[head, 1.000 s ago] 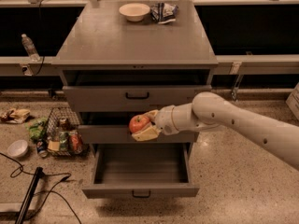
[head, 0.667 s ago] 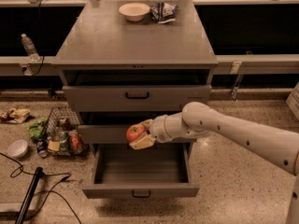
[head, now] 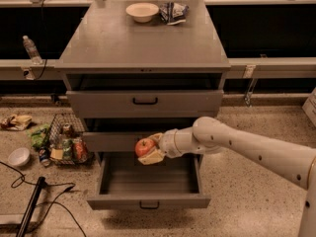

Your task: Place apple into bottom drawer

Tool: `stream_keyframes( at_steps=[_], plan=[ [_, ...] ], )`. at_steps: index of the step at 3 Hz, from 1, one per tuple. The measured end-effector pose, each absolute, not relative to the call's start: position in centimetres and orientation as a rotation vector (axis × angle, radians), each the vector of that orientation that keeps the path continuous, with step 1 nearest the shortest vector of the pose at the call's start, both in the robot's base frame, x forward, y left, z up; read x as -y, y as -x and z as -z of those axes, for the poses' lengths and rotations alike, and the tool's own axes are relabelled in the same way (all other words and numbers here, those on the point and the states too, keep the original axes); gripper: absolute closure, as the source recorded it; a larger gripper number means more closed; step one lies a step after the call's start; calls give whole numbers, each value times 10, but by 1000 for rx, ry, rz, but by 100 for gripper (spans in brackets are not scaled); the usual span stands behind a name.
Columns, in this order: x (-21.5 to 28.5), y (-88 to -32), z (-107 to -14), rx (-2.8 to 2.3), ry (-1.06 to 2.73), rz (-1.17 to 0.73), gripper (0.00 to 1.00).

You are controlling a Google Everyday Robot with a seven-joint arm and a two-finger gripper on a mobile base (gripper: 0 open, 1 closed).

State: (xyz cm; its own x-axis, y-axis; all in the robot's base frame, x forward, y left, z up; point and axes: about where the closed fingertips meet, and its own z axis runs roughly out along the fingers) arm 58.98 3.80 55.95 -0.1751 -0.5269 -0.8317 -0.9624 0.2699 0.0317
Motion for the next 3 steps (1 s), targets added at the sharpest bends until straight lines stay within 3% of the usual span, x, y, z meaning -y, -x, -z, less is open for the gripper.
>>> stream_keyframes(
  at_steps=[2, 3],
  plan=[
    [-27, -592, -442, -1819, 1408, -696, 100],
    [-27, -592, -442, -1819, 1408, -696, 100]
  ],
)
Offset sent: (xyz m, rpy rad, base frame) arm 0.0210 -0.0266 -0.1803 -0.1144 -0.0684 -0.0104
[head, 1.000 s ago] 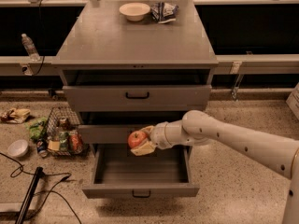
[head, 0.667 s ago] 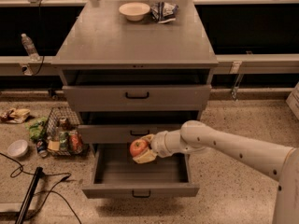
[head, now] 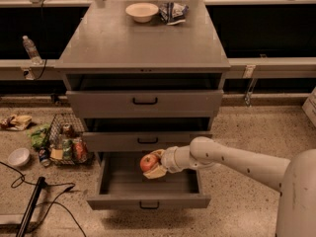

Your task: Place apple into bottom drawer

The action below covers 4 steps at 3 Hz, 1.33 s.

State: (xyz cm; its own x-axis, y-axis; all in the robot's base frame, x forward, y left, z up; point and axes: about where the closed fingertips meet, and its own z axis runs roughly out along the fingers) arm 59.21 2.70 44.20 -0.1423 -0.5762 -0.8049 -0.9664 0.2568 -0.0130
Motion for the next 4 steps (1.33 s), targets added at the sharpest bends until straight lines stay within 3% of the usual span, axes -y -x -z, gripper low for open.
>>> stream_keyframes(
  at_steps=[2, 4],
  plan=[
    [-54, -616, -395, -1670, 1485, -654, 100],
    [-49, -640, -322, -1729, 1433, -560, 100]
  ],
)
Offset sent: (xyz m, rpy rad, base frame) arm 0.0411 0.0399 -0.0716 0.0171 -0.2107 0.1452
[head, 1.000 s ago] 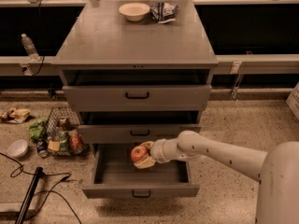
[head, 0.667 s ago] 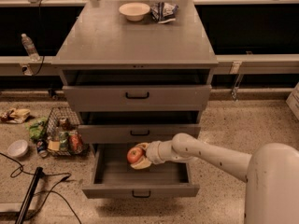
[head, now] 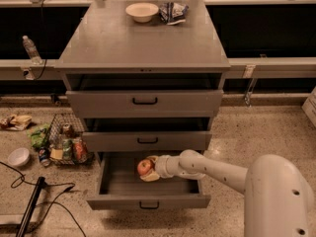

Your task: Place apple into bottom drawer

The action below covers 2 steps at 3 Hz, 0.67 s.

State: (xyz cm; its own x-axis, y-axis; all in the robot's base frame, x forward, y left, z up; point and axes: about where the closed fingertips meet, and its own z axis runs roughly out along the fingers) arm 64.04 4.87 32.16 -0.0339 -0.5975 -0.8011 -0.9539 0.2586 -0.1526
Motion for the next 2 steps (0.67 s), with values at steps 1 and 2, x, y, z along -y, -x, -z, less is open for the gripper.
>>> stream_keyframes(
  at_steps=[1, 2],
  plan=[
    [-51, -655, -260, -1768, 1432, -624, 97],
    [-53, -665, -222, -1823, 1420, -667, 74]
  ],
)
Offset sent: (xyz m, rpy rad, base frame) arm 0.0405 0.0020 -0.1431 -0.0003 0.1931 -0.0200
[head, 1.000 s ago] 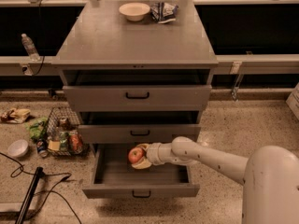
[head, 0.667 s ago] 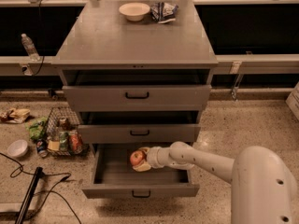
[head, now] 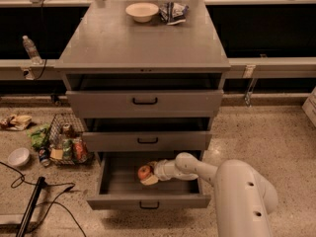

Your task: Place apple into bottom drawer

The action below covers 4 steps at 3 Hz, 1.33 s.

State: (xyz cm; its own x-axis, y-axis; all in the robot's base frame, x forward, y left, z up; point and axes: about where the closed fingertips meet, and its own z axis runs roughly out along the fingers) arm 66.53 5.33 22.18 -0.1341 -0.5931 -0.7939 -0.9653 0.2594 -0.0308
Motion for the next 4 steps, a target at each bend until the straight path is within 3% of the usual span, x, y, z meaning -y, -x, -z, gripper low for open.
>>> stream_keyframes(
  at_steps=[1, 2, 3, 4],
  plan=[
    [-53, -671, -201, -1838, 1356, -733, 51],
    [-41, -674, -199, -1871, 1235, -766, 20],
    [-37, -658, -200, -1920, 1154, -794, 1],
    [-22, -645, -214, -1937, 1087, -796, 23]
  ],
)
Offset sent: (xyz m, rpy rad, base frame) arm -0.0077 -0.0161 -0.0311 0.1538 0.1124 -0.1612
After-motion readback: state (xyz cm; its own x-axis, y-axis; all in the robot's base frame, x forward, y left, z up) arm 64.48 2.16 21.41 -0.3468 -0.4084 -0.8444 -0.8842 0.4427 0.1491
